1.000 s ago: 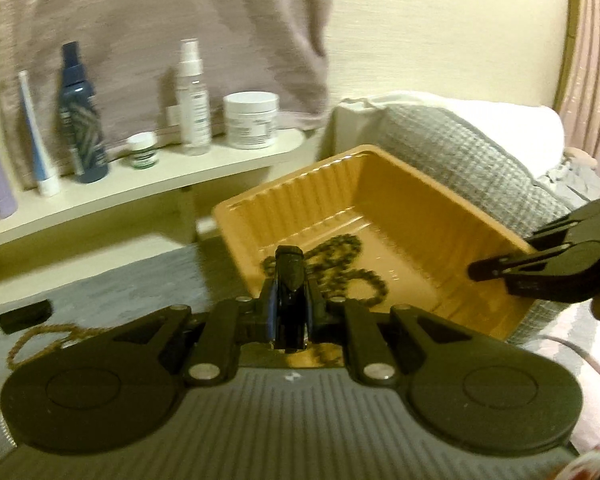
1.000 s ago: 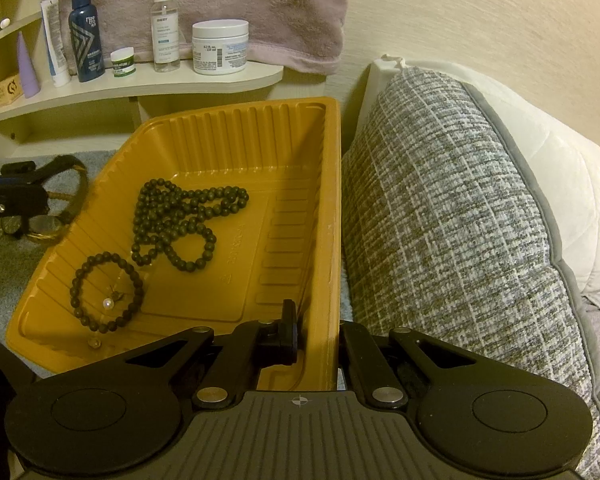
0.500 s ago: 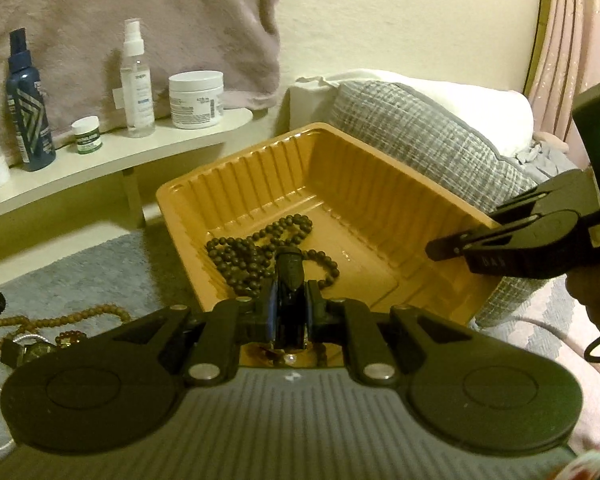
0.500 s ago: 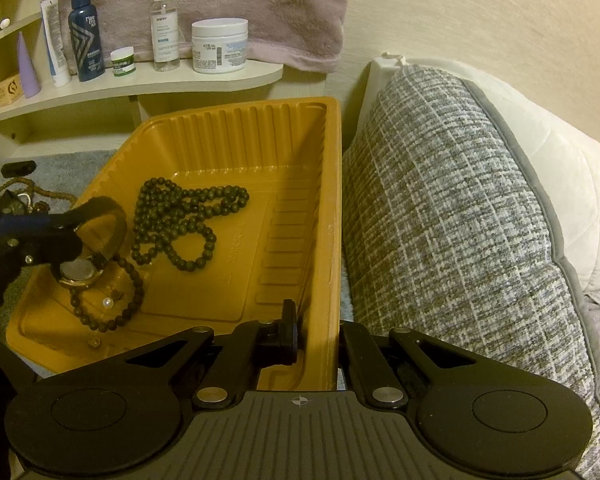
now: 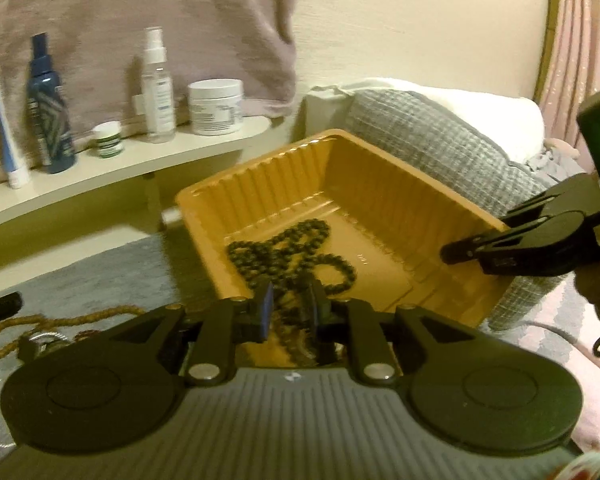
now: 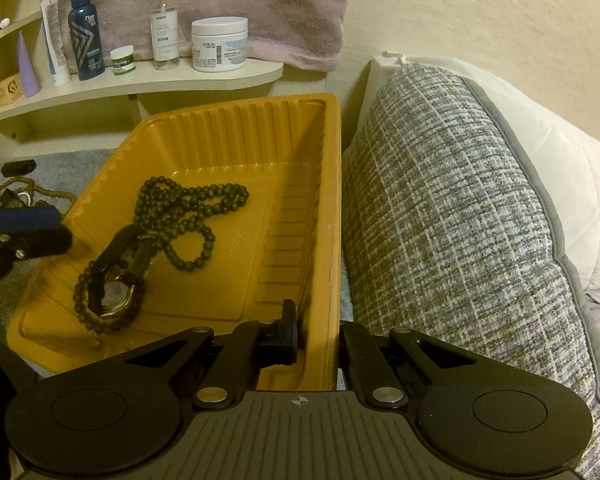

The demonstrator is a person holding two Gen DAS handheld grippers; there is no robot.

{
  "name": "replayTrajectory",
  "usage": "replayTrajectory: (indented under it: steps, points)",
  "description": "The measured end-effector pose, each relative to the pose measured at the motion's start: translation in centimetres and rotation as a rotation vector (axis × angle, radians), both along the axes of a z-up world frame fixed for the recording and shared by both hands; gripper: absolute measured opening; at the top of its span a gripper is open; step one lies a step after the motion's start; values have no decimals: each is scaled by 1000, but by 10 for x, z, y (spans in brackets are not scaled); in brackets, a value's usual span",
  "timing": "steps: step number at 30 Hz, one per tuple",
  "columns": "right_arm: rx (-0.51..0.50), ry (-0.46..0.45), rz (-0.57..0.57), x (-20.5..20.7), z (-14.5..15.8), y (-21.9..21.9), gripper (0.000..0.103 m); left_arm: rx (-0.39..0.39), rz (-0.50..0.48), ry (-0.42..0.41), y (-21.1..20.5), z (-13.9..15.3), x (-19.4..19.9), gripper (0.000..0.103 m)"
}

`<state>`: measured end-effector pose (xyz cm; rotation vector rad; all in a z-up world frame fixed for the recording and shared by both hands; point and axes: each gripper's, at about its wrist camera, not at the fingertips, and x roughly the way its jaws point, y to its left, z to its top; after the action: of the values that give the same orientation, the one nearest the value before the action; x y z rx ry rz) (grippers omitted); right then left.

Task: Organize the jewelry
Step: 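Carry the black bracelet into the orange tray and release it, then return the left gripper to the stand above the black wristwatch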

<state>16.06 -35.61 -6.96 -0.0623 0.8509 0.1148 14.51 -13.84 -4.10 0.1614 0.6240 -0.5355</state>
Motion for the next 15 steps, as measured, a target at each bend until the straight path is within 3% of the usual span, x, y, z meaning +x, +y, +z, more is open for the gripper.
replayTrajectory:
  steps: [15]
  points:
    - [-2, 1, 0, 1, 0, 0, 4, 87, 232, -20, 74, -18, 4, 23]
